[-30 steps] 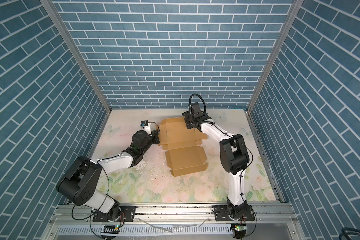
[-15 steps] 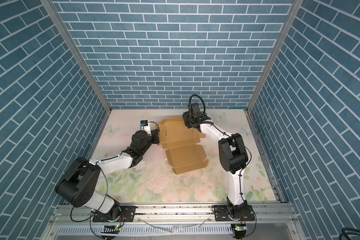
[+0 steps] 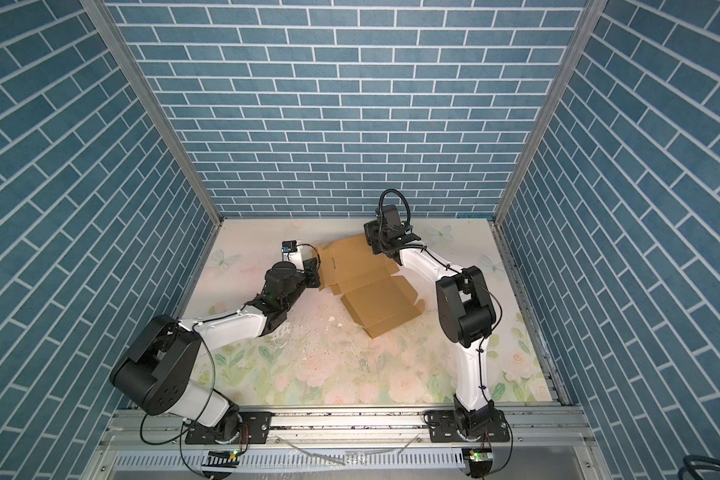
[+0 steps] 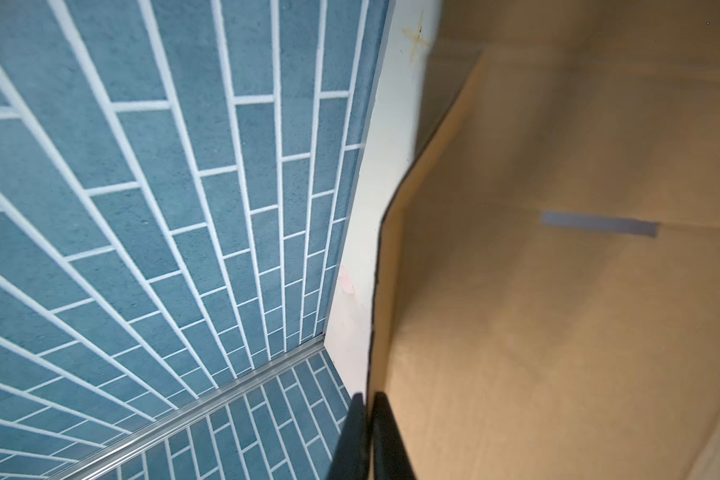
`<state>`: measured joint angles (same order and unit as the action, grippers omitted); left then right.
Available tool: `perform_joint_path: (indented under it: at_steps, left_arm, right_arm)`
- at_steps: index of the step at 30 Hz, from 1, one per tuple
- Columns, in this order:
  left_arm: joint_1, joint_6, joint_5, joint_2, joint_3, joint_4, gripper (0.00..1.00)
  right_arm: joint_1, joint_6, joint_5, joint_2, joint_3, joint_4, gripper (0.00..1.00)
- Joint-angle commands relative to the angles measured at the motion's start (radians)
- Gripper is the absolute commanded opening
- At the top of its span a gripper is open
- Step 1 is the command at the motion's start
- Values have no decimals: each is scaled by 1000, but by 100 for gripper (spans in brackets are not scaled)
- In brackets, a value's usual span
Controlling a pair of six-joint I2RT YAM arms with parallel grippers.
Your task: Fold the paper box
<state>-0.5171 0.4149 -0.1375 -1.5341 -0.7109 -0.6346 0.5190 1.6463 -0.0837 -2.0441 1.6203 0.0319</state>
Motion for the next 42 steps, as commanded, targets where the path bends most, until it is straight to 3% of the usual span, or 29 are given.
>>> perform_joint_path:
  at_steps: [1,11,18,27,33,42]
  left_arm:
    - [-8,-7,-1,8,1,2,5]
    - [-7,-25,-1,59,29,80,24]
    - [2,-44,-23,172,53,271,38]
    - [24,-96,84,210,17,547,53]
    - [26,-77,158,178,17,576,60]
    - [26,-28,164,185,18,555,65]
  right_arm:
    - [3,24,-23,-13,-42,-72,5]
    - [4,15,-40,-4,-122,-205,0]
    - [2,-22,-63,23,-209,-317,0]
    - [-8,-58,-139,68,-320,-489,0]
    - [-16,-93,-186,103,-349,-525,0]
    - [-26,-192,-295,128,-367,-534,0]
